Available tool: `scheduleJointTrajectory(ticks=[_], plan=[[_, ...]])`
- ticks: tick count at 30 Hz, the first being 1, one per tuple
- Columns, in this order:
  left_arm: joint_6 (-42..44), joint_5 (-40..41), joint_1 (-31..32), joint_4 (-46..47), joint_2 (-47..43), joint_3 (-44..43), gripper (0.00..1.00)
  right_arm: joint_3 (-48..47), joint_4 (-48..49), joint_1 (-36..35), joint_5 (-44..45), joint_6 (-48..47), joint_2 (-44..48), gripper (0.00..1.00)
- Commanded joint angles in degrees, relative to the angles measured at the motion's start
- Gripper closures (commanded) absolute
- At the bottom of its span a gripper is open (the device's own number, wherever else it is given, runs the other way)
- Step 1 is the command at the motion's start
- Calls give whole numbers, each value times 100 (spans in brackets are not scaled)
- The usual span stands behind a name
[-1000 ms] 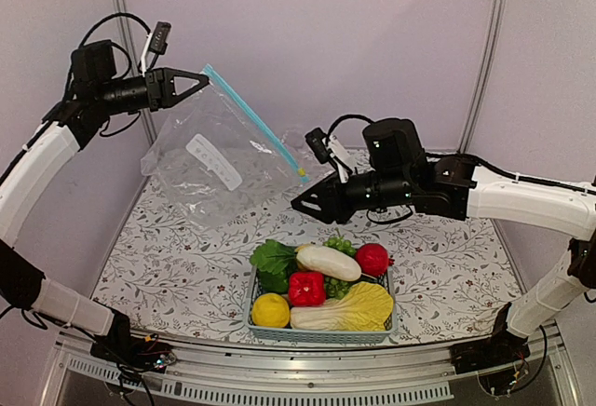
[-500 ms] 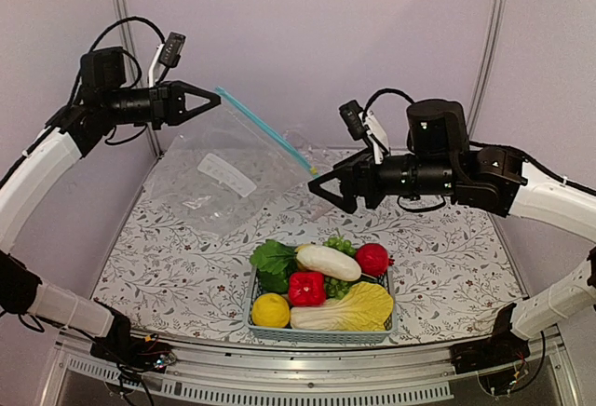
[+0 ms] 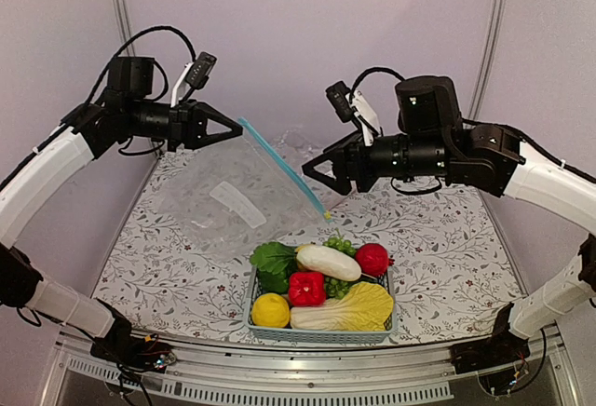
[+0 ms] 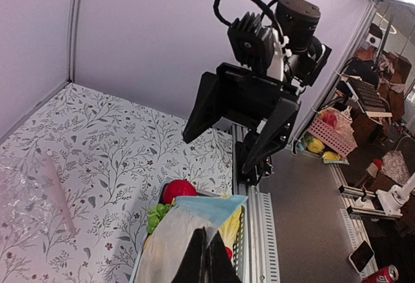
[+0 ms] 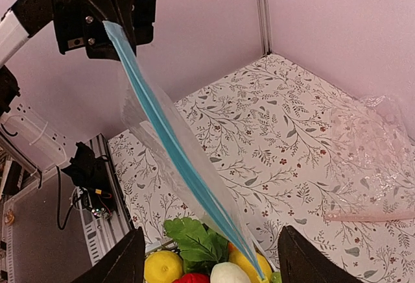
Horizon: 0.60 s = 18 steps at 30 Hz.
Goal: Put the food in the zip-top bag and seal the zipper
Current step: Pass from the left arm to the right
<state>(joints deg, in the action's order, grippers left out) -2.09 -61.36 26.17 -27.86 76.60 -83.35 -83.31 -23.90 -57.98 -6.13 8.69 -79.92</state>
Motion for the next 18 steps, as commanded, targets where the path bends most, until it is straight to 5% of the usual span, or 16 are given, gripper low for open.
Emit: scheduleJointTrajectory(ticks=[1,18], plan=[[200,-146,116,-271,78,-141,100,-273,-256,-66,-105,-221,-322,33],[347,-235,134,-401,57,-189,100,-423,-61,-71,77,-289,-805,47]])
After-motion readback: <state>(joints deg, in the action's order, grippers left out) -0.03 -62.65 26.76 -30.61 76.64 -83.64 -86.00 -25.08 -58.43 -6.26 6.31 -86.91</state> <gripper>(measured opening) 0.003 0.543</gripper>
